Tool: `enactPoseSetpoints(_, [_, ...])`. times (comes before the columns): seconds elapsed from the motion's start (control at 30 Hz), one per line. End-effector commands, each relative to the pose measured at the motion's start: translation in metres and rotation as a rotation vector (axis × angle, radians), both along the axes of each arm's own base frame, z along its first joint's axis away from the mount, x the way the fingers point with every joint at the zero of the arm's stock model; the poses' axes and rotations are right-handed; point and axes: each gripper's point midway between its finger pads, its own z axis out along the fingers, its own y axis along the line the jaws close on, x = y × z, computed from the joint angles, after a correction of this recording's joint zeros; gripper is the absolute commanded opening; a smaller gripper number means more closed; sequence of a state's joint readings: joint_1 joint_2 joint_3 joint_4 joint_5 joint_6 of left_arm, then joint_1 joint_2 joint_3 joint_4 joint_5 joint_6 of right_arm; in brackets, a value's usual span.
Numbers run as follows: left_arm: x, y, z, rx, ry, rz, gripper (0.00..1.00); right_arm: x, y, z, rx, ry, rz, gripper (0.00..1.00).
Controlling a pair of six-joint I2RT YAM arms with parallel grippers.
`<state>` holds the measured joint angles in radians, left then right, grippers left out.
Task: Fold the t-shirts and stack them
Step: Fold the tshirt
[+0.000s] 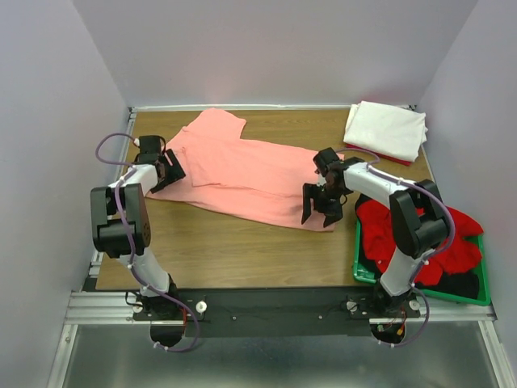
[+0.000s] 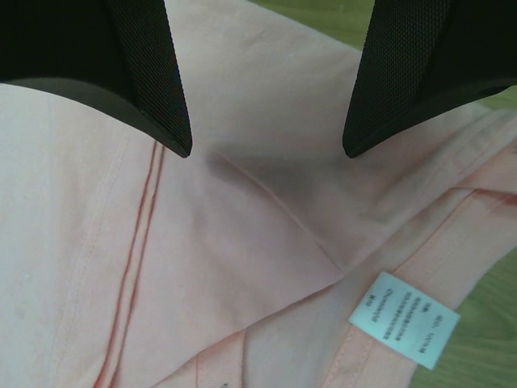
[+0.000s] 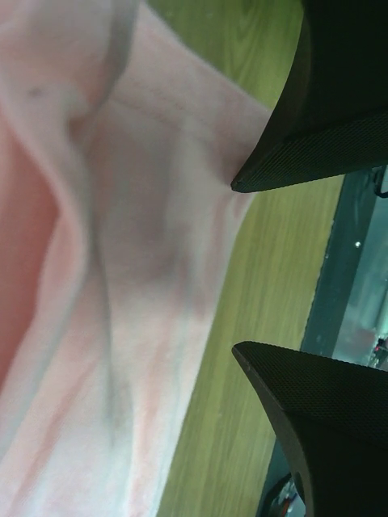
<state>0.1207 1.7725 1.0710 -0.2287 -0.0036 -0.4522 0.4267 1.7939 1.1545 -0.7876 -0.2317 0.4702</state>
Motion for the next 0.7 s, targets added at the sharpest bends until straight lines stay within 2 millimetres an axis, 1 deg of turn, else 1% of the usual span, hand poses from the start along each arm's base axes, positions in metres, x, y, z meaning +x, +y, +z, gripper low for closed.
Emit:
enactPoseSetpoints(0.0, [-0.004, 0.023, 0.037, 0.124, -0.043, 0.008, 0.84, -0.001, -0.005, 0.031, -0.014, -0.027, -0.026, 0.81])
enactPoseSetpoints(0.03, [0.003, 0.021, 0.057, 0.143, -0.093, -0.02, 0.84, 0.0, -0.008, 0.037, -0.028, -0.041, -0.028, 0.81])
enactPoseSetpoints(0.07, [0.006, 0.02, 0.067, 0.152, -0.116, -0.037, 0.84, 0.008, -0.007, 0.044, -0.025, -0.066, -0.032, 0.81])
enactPoseSetpoints(0.1, [0.009, 0.014, 0.076, 0.142, -0.14, -0.062, 0.84, 0.01, -0.006, 0.046, -0.027, -0.074, -0.032, 0.81])
enactPoseSetpoints(0.13, [0.013, 0.007, 0.091, 0.14, -0.179, -0.086, 0.83, 0.015, -0.006, 0.05, -0.03, -0.093, -0.037, 0.81])
enactPoseSetpoints(0.17, [0.014, 0.0, 0.096, 0.129, -0.192, -0.104, 0.81, 0.017, -0.005, 0.051, -0.029, -0.095, -0.041, 0.81])
enactPoseSetpoints(0.2, [0.015, -0.014, 0.103, 0.113, -0.214, -0.141, 0.79, 0.019, -0.005, 0.05, -0.032, -0.094, -0.046, 0.81])
enactPoseSetpoints(0.3, [0.012, -0.037, 0.095, 0.086, -0.189, -0.174, 0.73, 0.024, -0.004, 0.049, -0.038, -0.097, -0.053, 0.81])
enactPoseSetpoints(0.33, [0.008, -0.044, 0.084, 0.074, -0.159, -0.185, 0.67, 0.025, -0.003, 0.049, -0.038, -0.098, -0.058, 0.81])
enactPoseSetpoints(0.37, [0.006, -0.061, 0.077, 0.067, -0.14, -0.223, 0.62, 0.025, -0.004, 0.048, -0.043, -0.1, -0.064, 0.81])
enactPoseSetpoints(0.4, [0.004, -0.068, 0.071, 0.058, -0.124, -0.231, 0.59, 0.026, -0.004, 0.049, -0.043, -0.103, -0.066, 0.81])
enactPoseSetpoints(0.43, [0.001, -0.074, 0.06, 0.054, -0.096, -0.243, 0.58, 0.027, -0.004, 0.05, -0.043, -0.109, -0.066, 0.81])
enactPoseSetpoints(0.5, [-0.002, -0.079, 0.049, 0.064, -0.065, -0.24, 0.59, 0.029, -0.004, 0.052, -0.042, -0.119, -0.069, 0.81])
enactPoseSetpoints(0.53, [-0.004, -0.078, 0.042, 0.061, -0.04, -0.229, 0.59, 0.029, -0.004, 0.053, -0.044, -0.121, -0.07, 0.81])
enactPoseSetpoints(0.67, [-0.006, -0.071, 0.03, 0.09, 0.003, -0.196, 0.58, 0.028, -0.006, 0.052, -0.048, -0.122, -0.07, 0.81])
